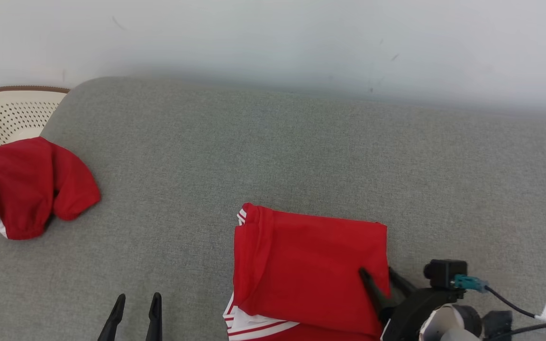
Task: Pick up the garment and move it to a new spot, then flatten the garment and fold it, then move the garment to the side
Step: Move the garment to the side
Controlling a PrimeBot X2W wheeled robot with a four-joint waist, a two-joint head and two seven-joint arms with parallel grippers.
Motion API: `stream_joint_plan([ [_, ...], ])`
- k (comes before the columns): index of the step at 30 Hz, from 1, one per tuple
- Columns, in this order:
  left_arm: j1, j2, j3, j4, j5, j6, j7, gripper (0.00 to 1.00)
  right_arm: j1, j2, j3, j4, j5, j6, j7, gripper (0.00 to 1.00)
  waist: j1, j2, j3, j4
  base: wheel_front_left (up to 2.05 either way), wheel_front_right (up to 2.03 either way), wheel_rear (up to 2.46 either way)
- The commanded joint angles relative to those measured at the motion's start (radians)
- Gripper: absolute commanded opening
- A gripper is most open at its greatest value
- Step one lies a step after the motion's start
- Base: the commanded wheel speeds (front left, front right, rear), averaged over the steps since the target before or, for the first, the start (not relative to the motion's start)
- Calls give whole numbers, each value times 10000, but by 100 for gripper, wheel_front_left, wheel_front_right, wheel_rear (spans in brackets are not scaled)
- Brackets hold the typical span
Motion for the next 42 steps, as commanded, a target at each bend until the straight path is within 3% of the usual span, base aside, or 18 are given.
stream_joint_plan([
  [1, -52, 5, 43, 25, -28, -22, -51, 100, 88, 78, 81, 7, 100, 0, 95, 100, 0, 0, 4, 9, 0, 0, 0],
  [3, -55, 5, 81, 35, -17, -26, -51, 100, 107, 139, 243, 73, 254, 0, 397, 100, 0, 0, 10, 16, 0, 0, 0],
  [4, -57, 5, 91, 41, -20, -25, -53, 100, 78, 154, 319, 82, 299, 0, 482, 76, 0, 0, 15, 18, 0, 0, 0],
  [5, -59, 5, 96, 42, -27, -13, -51, 100, 36, 172, 363, 84, 325, 0, 504, 31, 0, 0, 19, 16, 0, 0, 0],
  [6, -57, 5, 96, 43, -37, -1, -51, 100, -16, 176, 395, 82, 336, 0, 454, 0, 0, 0, 21, 15, 0, 0, 0],
  [21, 131, 7, 198, -138, -111, 165, -45, 100, -1401, -546, 314, -13, 189, 0, -89, 0, 0, 0, 1, -400, 0, 0, 0],
  [34, -351, 56, 390, -657, 187, 41, -44, 100, -3585, -2188, -159, 572, -163, 0, 178, 0, 0, 0, 1117, -1105, 0, 0, 0],
  [42, -698, 264, 1032, -1111, 165, 49, -45, 100, -4921, -3248, -147, 1131, -264, -1, 373, 0, 0, 0, 1893, -1399, 0, 0, 0],
])
